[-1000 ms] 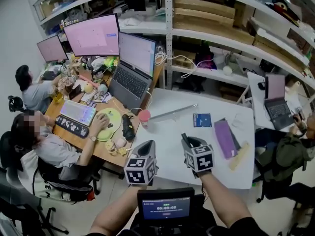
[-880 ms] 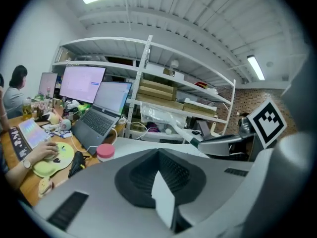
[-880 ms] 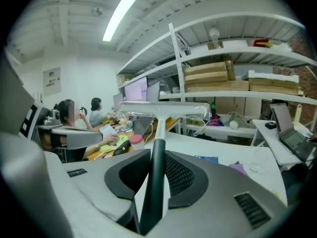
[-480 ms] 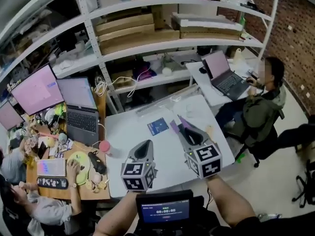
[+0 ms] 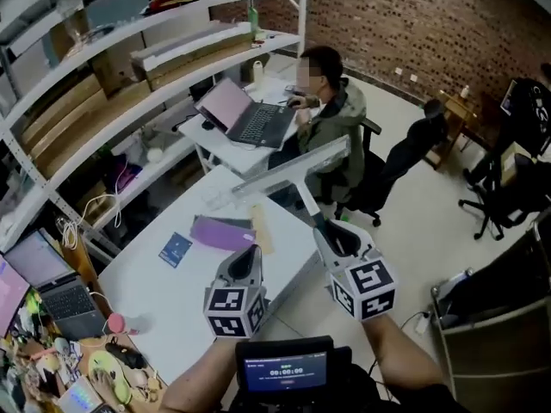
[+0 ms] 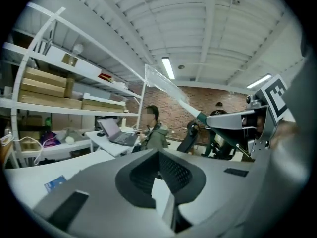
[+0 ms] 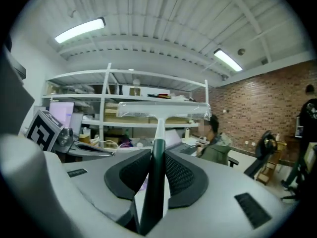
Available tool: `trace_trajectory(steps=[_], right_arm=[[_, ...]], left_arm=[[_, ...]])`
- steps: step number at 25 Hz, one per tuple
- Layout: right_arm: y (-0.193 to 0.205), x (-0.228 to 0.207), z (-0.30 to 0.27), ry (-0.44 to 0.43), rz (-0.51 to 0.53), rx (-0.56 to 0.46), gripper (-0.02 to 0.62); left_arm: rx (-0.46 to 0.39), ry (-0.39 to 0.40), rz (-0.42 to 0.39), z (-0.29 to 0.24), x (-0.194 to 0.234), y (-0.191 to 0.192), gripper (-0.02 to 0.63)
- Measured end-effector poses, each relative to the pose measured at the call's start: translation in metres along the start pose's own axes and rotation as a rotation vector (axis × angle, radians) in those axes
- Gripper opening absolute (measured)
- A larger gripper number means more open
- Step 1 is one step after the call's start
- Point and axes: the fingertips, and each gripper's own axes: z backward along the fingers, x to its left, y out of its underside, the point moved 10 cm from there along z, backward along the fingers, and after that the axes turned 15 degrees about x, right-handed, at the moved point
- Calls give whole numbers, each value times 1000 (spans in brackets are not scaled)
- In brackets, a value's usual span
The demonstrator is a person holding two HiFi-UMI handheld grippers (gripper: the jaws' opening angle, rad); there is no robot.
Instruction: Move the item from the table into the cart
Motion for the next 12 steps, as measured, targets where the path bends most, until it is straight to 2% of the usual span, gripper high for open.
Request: trace_trajectory(steps=[5,9,12], right_arm=[[45,-114,104,198,-92,-32,84],[99,-212,220,373,-153,-49,84],[136,-287,306,479,-194,-65,84]], left_arm=[[-3,171,-108,-62,-135,-30,0],[-12,321,-210,-109,-285,-44,0],[-4,435,-256,-145,-406,-53,0]])
